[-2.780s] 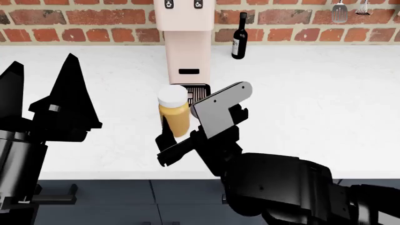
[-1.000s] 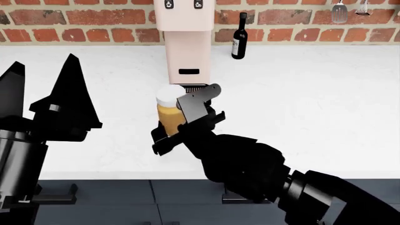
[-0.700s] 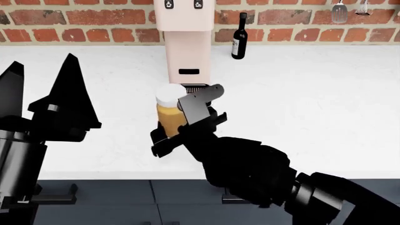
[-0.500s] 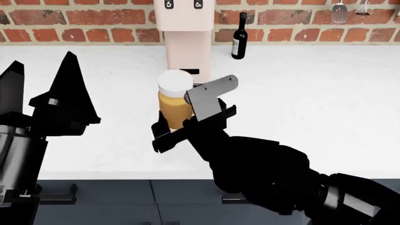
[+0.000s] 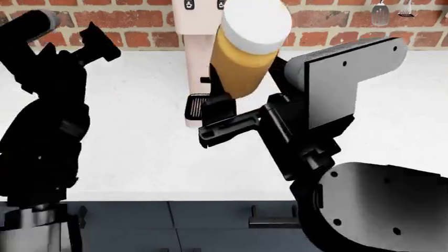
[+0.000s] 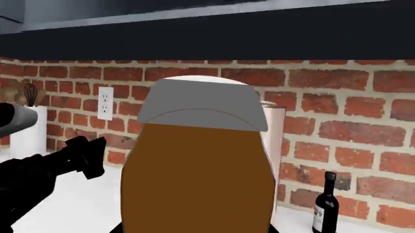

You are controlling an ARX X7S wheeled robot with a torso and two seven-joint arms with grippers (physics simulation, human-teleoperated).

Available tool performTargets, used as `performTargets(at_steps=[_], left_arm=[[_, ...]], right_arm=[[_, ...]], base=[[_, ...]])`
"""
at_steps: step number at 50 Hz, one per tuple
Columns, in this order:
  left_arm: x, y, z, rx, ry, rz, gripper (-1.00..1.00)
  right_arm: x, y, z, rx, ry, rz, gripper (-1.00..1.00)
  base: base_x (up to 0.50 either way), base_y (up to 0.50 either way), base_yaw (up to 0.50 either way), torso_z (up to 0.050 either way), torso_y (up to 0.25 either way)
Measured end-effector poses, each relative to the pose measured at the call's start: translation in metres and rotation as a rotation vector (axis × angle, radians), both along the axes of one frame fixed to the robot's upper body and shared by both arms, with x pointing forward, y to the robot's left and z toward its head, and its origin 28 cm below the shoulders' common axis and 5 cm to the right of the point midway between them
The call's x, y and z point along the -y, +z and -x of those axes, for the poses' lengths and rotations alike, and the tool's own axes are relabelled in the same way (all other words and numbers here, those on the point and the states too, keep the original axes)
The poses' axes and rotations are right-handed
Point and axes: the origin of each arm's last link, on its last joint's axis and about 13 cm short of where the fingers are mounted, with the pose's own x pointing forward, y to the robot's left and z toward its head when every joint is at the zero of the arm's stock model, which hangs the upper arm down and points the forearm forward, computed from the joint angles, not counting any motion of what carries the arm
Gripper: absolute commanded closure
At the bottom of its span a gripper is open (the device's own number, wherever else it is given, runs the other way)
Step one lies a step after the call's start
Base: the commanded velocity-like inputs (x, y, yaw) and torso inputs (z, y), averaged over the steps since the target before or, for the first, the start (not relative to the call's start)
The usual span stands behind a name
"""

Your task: Pick the honey bottle and peanut butter from the counter and place them in the cabinets closest to them.

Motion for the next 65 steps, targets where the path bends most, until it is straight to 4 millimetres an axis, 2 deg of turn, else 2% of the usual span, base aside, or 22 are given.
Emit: performTargets(at_steps=[3, 6, 14, 19, 33, 51, 65], left_arm=[[-0.004, -0.005, -0.028, -0.055, 0.039, 0.012, -1.00], [-0.005, -0.009, -0.045, -0.105, 0.062, 0.004, -1.00], [-0.003, -0.015, -0.063, -0.181, 0.055, -0.046, -1.00], [0.000, -0.017, -0.067, -0.207, 0.026, -0.069, -1.00], [0.007, -0.021, -0.071, -0.247, -0.037, -0.113, -1.00], [0.010, -0.022, -0.071, -0.266, -0.055, -0.150, -1.00], [0.011, -0.022, -0.071, -0.272, -0.058, -0.156, -1.00]], right_arm=[[0.004, 0.007, 0.007, 0.029, -0.013, -0.009, 1.00], [0.009, 0.012, 0.013, 0.056, -0.028, -0.018, 1.00], [0.023, 0.023, 0.025, 0.115, -0.082, -0.053, 1.00], [0.030, 0.028, 0.032, 0.145, -0.115, -0.071, 1.00], [0.045, 0.038, 0.051, 0.221, -0.238, -0.051, 1.00], [0.056, 0.064, 0.065, 0.285, -0.381, 0.054, 1.00], [0.058, 0.069, 0.077, 0.334, -0.412, 0.112, 1.00]], base=[[0.00, 0.00, 0.00, 0.000, 0.000], [0.00, 0.00, 0.00, 0.000, 0.000], [0.00, 0.00, 0.00, 0.000, 0.000], [0.00, 0.00, 0.00, 0.000, 0.000], [0.09, 0.50, 0.00, 0.000, 0.001], [0.49, 0.04, 0.00, 0.000, 0.001], [0.50, 0.00, 0.00, 0.000, 0.001]])
